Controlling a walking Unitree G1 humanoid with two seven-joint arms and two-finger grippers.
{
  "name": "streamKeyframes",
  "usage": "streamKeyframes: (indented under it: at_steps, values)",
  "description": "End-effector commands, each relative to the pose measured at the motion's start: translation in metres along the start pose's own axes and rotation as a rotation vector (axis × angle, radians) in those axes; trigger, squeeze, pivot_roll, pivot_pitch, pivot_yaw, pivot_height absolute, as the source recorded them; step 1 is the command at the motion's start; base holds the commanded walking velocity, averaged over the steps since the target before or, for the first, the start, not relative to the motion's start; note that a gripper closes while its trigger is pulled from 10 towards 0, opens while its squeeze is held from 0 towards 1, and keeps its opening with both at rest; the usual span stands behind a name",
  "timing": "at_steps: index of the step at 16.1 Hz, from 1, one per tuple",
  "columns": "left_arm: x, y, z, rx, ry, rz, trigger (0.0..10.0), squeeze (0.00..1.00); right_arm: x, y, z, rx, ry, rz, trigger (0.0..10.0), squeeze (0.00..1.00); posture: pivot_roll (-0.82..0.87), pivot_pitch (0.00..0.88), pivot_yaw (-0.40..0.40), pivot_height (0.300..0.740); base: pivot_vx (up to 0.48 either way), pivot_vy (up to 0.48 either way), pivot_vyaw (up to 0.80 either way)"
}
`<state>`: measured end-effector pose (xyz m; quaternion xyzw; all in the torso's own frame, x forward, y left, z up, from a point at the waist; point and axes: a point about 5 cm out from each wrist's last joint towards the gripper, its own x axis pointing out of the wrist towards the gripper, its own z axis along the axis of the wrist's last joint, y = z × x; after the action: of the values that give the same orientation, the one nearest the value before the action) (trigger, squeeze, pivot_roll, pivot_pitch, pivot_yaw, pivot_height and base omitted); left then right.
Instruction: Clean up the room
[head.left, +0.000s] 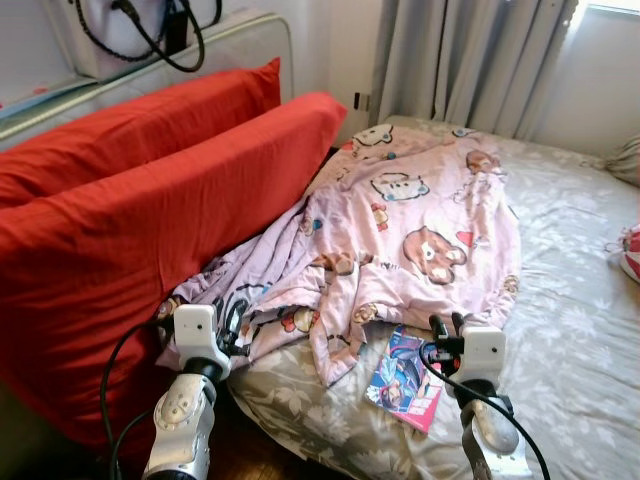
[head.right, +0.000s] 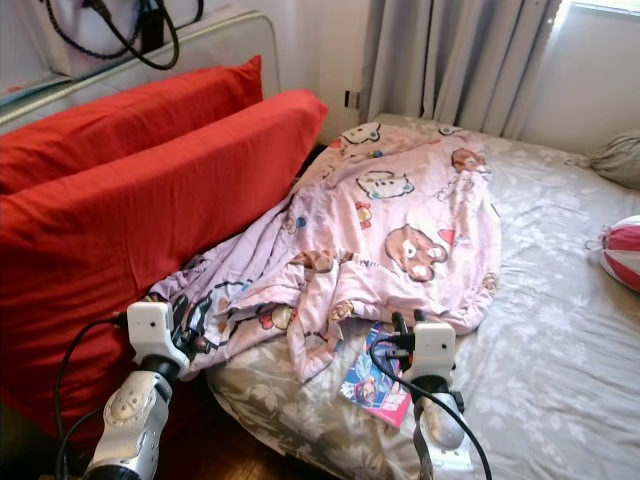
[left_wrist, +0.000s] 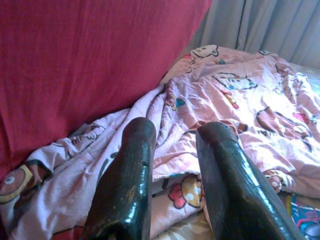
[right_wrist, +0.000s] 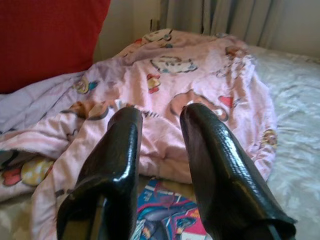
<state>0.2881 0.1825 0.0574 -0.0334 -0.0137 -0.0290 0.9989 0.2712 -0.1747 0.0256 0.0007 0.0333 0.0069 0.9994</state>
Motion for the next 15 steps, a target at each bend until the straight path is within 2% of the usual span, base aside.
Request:
streamKeyframes:
  at_steps: [1,3,8,11,15]
  values:
    - [-0.004,0.0,-0.002,-0.02,0.016,0.011,10.0,0.0,-0.001,-0.001,0.003,0.009,-0.014,-0.007,10.0,0.0,-0.03,0.0,-0.019,0.74,0.0,0.0,0.0]
    - [-0.01,0.002,-0.002,-0.02,0.027,0.018,10.0,0.0,0.002,0.002,0.011,0.016,-0.037,-0.003,10.0,0.0,-0.02,0.0,-0.024,0.74,0.0,0.0,0.0]
    - [-0.006,0.003,0.001,-0.003,0.036,0.008,10.0,0.0,0.008,0.003,0.016,0.019,-0.029,-0.036,10.0,0.0,-0.02,0.0,-0.017,0.735,0.0,0.0,0.0]
    - [-0.005,0.009,0.003,-0.004,0.04,0.014,10.0,0.0,0.004,0.002,0.013,0.021,-0.01,-0.047,10.0,0.0,-0.02,0.0,-0.012,0.705,0.0,0.0,0.0]
    - [-0.002,0.012,0.004,-0.001,0.043,0.013,10.0,0.0,0.004,0.001,0.014,0.025,-0.022,-0.049,10.0,0.0,-0.02,0.0,-0.007,0.705,0.0,0.0,0.0]
